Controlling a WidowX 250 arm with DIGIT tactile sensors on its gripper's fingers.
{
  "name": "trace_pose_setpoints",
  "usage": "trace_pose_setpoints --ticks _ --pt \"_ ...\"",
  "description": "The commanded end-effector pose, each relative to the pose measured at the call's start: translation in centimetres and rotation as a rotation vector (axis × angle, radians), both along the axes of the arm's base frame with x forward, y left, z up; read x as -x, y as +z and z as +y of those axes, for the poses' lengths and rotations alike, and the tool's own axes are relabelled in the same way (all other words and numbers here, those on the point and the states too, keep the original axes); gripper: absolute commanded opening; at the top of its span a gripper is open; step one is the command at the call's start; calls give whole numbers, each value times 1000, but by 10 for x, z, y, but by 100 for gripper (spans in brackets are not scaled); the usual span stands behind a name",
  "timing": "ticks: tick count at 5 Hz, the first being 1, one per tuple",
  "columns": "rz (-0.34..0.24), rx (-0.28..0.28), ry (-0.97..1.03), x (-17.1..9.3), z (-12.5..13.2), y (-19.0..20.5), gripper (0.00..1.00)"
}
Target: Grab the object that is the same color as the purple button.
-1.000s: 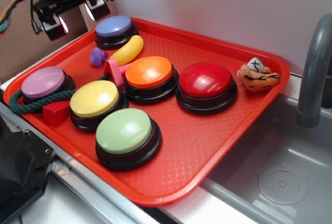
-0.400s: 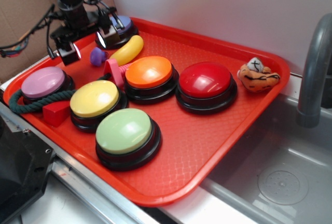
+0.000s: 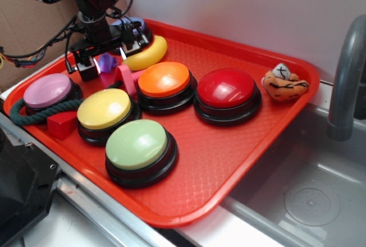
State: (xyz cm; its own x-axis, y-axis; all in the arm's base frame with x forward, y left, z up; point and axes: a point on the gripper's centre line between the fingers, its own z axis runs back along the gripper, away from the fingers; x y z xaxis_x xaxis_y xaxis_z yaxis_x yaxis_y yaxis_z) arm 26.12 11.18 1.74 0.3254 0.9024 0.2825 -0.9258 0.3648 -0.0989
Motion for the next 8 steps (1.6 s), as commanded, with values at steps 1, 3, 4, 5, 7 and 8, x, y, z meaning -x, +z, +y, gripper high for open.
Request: trace_pose_setpoints --ticks 1,3,4,5,7,8 --pt "-52 -4 -39 0 8 13 0" --pt "-37 47 -315 10 16 67 0" --pt "-16 8 -479 14 10 114 0" --pt "-9 78 -728 20 -9 155 0" --pt "52 130 -1078 42 -47 184 0" --pt "57 127 -1136 50 -65 188 0"
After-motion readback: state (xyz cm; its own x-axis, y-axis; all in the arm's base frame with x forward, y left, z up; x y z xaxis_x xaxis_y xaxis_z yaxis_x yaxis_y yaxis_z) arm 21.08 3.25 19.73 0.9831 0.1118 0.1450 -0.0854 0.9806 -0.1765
